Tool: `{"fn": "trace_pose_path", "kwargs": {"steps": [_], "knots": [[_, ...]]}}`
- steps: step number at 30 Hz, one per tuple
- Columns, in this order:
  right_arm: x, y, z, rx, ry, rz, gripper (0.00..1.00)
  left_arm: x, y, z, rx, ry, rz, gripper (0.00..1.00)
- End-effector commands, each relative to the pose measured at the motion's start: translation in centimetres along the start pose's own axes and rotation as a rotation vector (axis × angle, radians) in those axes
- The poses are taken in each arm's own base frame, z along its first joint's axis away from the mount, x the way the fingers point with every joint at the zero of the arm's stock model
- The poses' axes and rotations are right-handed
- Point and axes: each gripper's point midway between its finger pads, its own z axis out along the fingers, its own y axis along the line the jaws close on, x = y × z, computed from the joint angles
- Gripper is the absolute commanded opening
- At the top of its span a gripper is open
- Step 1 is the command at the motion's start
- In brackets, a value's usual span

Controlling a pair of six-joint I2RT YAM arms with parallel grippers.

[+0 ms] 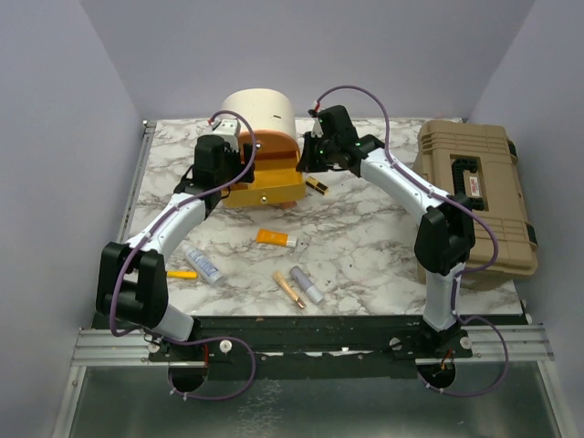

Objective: Organize the makeup
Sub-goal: Place the makeup in the drawer.

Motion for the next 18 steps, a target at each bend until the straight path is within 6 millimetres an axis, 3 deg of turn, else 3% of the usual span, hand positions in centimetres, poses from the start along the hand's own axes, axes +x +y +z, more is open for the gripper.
{"fn": "trace_pose_path", "kwargs": {"steps": [1, 9, 13, 18], "knots": [[-1.5, 1.6, -0.2, -0.055, -0.042, -0.019, 0.06, -1.4, -0.4, -0.9, 0.033, -0.002, 0.009, 0.76], [-1.3, 1.8, 0.1, -0.071, -0.033, -0.012, 0.06, -3.5, -2.2, -3.6, 0.120, -0.052, -0.010, 0.77], [-1.6, 0.9, 0.0, -0.019, -0.053, -0.004, 0.09, -3.4, -0.9, -5.0, 0.042, -0.074, -0.040, 0.78], [-2.4, 1.0, -0.5, -0.019, -0.092, -0.016, 0.26, -3.7, 1.6, -7.0, -0.105, -0.133, -0.099, 0.80]]}}
